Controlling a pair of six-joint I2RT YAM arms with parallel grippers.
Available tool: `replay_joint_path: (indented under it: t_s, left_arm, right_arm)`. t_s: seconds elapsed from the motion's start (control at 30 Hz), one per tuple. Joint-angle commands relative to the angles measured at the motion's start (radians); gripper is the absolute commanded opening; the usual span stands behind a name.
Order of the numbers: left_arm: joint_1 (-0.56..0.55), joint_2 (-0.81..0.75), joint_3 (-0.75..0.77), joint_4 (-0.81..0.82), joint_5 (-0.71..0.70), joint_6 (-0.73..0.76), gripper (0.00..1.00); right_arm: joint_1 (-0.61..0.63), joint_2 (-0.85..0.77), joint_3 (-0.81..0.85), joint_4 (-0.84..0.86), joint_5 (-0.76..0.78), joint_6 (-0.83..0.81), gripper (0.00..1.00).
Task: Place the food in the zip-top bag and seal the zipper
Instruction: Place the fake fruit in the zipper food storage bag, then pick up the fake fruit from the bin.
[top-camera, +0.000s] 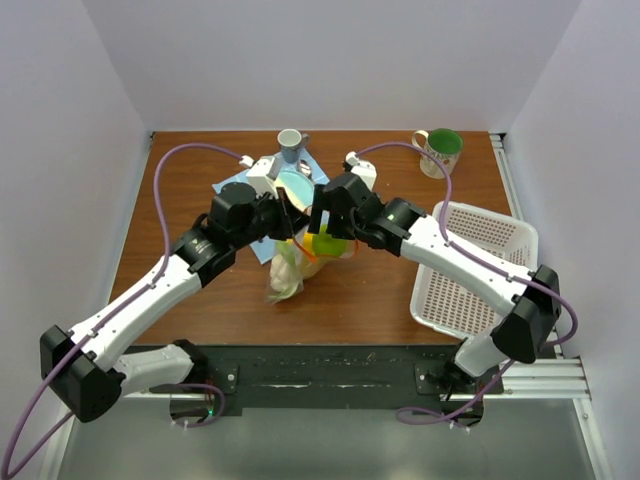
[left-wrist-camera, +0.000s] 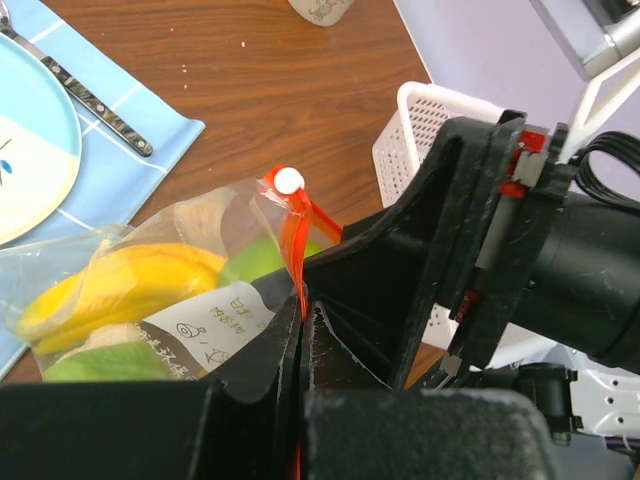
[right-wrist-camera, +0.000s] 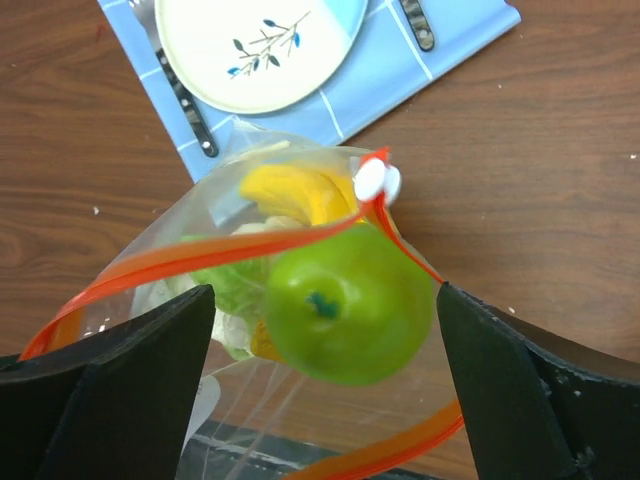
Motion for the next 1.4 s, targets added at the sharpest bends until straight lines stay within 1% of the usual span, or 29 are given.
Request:
replay_joint_path:
  t_s: [0.0, 0.07, 0.1, 0.13, 0.17, 0.2, 0.27, 0.3, 0.37, 0.4, 0.47, 0.5, 0.67, 0.7, 0.87, 0.9, 0.97, 1.0, 1.07, 1.1, 1.17, 1.37]
  left_arm:
    - [0.005, -0.046, 0.038, 0.112, -0.024, -0.056, 0.0]
    - [0.007, -0.05, 0.039, 0.111, -0.036, -0.061, 0.0]
    - [0.005, -0.053, 0.041, 0.111, -0.046, -0.063, 0.0]
    - [0.007, -0.058, 0.041, 0.109, -0.065, -0.064, 0.0]
    - [0.011, -0.061, 0.041, 0.106, -0.072, -0.066, 0.0]
    - [0.016, -0.062, 0.041, 0.106, -0.073, -0.064, 0.0]
    - [0.03, -0.064, 0.041, 0.106, -0.067, -0.064, 0.0]
    - [0.036, -0.062, 0.041, 0.105, -0.064, -0.066, 0.0]
    - [0.048, -0.056, 0.039, 0.109, -0.043, -0.07, 0.0]
    - [0.05, -0.056, 0.036, 0.117, -0.036, -0.072, 0.0]
    - [0.051, -0.049, 0.027, 0.137, -0.018, -0.076, 0.0]
    - [0.051, -0.044, 0.026, 0.14, -0.009, -0.078, 0.0]
    - [0.054, -0.016, 0.01, 0.183, 0.063, -0.093, 0.0]
    - [0.054, -0.012, 0.01, 0.191, 0.089, -0.093, 0.0]
    - [0.054, 0.008, 0.027, 0.177, 0.126, -0.073, 0.0]
    - [0.054, 0.008, 0.032, 0.171, 0.131, -0.07, 0.0]
    - [0.056, 0.005, 0.039, 0.168, 0.138, -0.06, 0.0]
    - [0.056, 0.005, 0.044, 0.166, 0.148, -0.055, 0.0]
    - [0.054, 0.008, 0.05, 0.156, 0.149, -0.047, 0.0]
    - [0.054, 0.008, 0.055, 0.152, 0.152, -0.041, 0.0]
    - [0.056, 0.01, 0.059, 0.14, 0.151, -0.036, 0.0]
    - [0.054, 0.008, 0.067, 0.123, 0.146, -0.018, 0.0]
  right_arm:
    - [0.001, -0.027, 0.098, -0.014, 0.05, 0.003, 0.99]
    - [-0.002, -0.046, 0.113, -0.051, 0.076, 0.002, 0.99]
    - [-0.013, -0.062, 0.116, -0.098, 0.099, 0.0, 0.99]
    - [-0.021, -0.076, 0.119, -0.128, 0.144, 0.003, 0.99]
    - [-0.036, -0.118, 0.115, -0.158, 0.169, 0.006, 0.99]
    - [-0.08, -0.143, 0.106, -0.21, 0.183, 0.011, 0.99]
    - [-0.151, -0.206, 0.046, -0.244, 0.173, 0.013, 0.99]
    - [-0.218, -0.264, 0.021, -0.278, 0.172, 0.006, 0.99]
    - [-0.277, -0.319, -0.034, -0.326, 0.221, 0.003, 0.99]
    - [-0.339, -0.358, -0.052, -0.364, 0.237, -0.001, 0.99]
    - [-0.418, -0.382, -0.118, -0.375, 0.226, -0.018, 0.99]
    - [-0.493, -0.393, -0.138, -0.381, 0.22, -0.036, 0.99]
    - [-0.665, -0.378, -0.209, -0.433, 0.283, -0.027, 0.99]
    - [-0.721, -0.376, -0.221, -0.429, 0.283, -0.015, 0.99]
    - [-0.854, -0.372, -0.336, -0.32, 0.281, -0.015, 0.99]
    - [-0.913, -0.363, -0.351, -0.292, 0.278, -0.021, 0.99]
    - [-0.969, -0.334, -0.397, -0.252, 0.237, -0.05, 0.99]
    - [-1.019, -0.327, -0.413, -0.211, 0.216, -0.056, 0.99]
    - [-1.067, -0.315, -0.462, -0.162, 0.168, -0.07, 0.99]
    - [-1.081, -0.309, -0.488, -0.121, 0.157, -0.073, 0.99]
    - [-1.113, -0.283, -0.503, -0.09, 0.136, -0.086, 0.99]
    - [-1.148, -0.226, -0.542, 0.021, 0.058, -0.106, 0.99]
